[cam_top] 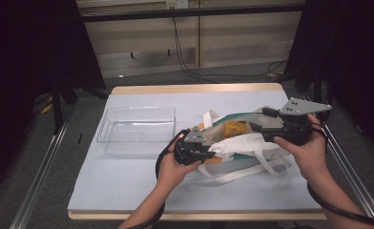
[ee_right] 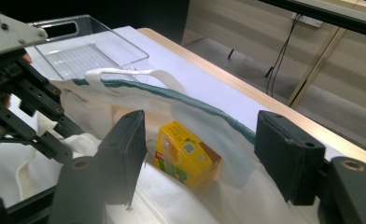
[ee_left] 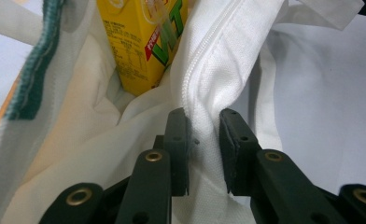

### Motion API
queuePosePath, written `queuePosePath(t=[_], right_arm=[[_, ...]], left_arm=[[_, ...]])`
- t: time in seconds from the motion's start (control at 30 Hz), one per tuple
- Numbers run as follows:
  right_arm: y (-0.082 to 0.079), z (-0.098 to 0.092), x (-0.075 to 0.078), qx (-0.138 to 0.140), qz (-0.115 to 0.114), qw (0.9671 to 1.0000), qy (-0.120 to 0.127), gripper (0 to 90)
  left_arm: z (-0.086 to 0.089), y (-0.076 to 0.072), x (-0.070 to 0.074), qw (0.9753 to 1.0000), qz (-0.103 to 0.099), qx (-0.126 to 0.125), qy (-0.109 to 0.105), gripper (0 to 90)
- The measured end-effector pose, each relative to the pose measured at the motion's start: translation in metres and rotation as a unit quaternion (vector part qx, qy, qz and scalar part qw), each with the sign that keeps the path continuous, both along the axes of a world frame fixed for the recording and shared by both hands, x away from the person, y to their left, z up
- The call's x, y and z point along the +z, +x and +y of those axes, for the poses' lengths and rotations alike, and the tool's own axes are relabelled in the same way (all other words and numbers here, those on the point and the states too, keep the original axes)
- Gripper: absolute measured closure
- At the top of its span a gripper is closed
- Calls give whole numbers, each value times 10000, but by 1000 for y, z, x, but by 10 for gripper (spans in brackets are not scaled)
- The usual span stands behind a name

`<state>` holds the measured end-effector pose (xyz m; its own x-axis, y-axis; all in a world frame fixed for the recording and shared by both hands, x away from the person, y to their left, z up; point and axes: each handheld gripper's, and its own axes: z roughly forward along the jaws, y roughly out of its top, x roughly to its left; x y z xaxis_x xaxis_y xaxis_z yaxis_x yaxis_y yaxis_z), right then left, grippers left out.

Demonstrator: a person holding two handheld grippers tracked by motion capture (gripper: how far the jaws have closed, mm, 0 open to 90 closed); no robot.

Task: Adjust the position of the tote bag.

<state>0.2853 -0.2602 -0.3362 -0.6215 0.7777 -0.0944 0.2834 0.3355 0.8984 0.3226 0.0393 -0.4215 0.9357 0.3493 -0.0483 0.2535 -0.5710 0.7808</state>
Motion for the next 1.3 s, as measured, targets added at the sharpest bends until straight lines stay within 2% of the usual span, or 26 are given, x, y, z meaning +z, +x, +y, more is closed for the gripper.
queuePosePath(t=[0.1,0.2,0.3,0.5,0.7,0.73,0.83,0.9,0.93,0.97,1.03,1.07,1.17,1.2,1.23,1.3], right_arm=[[-2,0,4,-36,-76,9999,-77,337],[2,0,4,-39,-75,9998,-189,334],[12,0,-2,-85,43,9995,-303,319],[22,-3,-5,-203,124,9995,-183,311],[29,0,1,-252,48,9995,-205,306],[31,1,1,-255,37,9994,-236,306],[35,2,4,-245,12,9992,-328,298],[37,1,7,-326,-96,9989,-307,268],[37,0,8,-402,-98,9987,-286,261],[39,-1,8,-362,-28,9990,-273,260],[41,0,5,-325,50,9987,-392,270],[41,0,3,-281,90,9987,-411,292],[41,2,-4,-115,235,9987,-436,321],[41,2,-6,-69,271,9987,-428,340],[41,3,-7,-60,314,9985,-456,356],[42,5,-11,-9,404,9972,-626,439]], left_arm=[[0,1,-1,10000,1,-26,5,747],[-1,1,-1,10000,7,-18,17,747],[-1,2,-1,10000,3,-40,-4,747],[1,2,-1,10000,51,-64,5,748],[1,1,-3,10000,42,-66,-43,748],[1,1,-2,10000,49,-72,37,748],[2,1,-2,10000,61,-76,-8,748],[3,1,-2,10000,50,-74,9,748],[3,2,-2,9999,60,-84,23,749],[3,2,-3,9999,70,-83,-16,749],[4,2,-3,9999,124,-62,-84,749],[4,2,-3,9999,105,-55,-32,748],[3,2,-4,9999,90,-49,-79,748],[4,2,-3,9999,93,-67,29,748],[3,2,-5,9999,114,-71,-66,749],[3,2,-5,9999,139,-64,-59,749]])
